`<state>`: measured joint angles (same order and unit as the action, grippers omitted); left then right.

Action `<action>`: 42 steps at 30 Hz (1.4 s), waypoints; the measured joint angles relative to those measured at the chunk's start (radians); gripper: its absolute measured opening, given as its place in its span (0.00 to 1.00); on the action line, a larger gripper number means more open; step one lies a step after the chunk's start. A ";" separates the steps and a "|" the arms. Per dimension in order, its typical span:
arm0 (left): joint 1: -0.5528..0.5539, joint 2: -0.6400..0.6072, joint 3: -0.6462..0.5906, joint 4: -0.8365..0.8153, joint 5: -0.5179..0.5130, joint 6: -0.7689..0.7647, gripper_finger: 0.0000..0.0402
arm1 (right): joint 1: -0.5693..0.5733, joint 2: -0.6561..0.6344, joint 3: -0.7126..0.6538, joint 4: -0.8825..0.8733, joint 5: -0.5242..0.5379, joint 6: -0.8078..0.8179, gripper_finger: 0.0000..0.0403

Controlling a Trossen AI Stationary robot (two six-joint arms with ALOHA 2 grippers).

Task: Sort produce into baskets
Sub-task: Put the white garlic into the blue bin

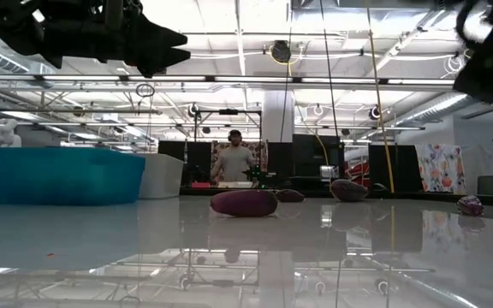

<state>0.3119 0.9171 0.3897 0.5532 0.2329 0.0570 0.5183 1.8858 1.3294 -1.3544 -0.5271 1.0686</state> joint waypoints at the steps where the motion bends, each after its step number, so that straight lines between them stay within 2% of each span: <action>1: 0.000 0.005 0.000 0.004 0.000 0.000 0.68 | -0.005 0.000 -0.016 0.000 0.014 0.010 0.62; 5: 0.000 0.009 0.000 0.007 0.000 -0.019 0.68 | -0.008 -0.039 -0.107 0.065 0.017 0.030 0.63; 9: 0.000 0.009 0.000 0.006 0.000 -0.025 0.68 | -0.008 -0.142 -0.210 0.185 0.029 0.100 0.62; 14: 0.000 0.009 0.000 0.005 0.000 -0.025 0.68 | -0.006 -0.297 -0.317 0.226 0.077 0.302 0.62; 20: 0.000 0.009 0.000 0.005 0.000 -0.024 0.68 | 0.019 -0.425 -0.400 0.371 0.142 0.581 0.62; 25: 0.000 0.009 0.000 0.001 0.000 -0.024 0.68 | 0.053 -0.440 -0.415 0.375 0.142 0.709 0.62; 31: 0.000 0.009 0.000 -0.019 -0.001 -0.013 0.68 | 0.089 -0.432 -0.416 0.386 0.140 0.777 0.62; 35: 0.000 0.009 0.000 -0.019 -0.001 -0.014 0.68 | 0.099 -0.432 -0.418 0.391 0.197 0.786 0.62; 42: 0.000 0.009 0.000 -0.021 -0.001 -0.014 0.68 | 0.099 -0.432 -0.512 0.545 0.209 0.806 0.62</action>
<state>0.3119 0.9257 0.3897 0.5320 0.2321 0.0425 0.6171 1.4540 0.8173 -0.8095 -0.3176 1.8744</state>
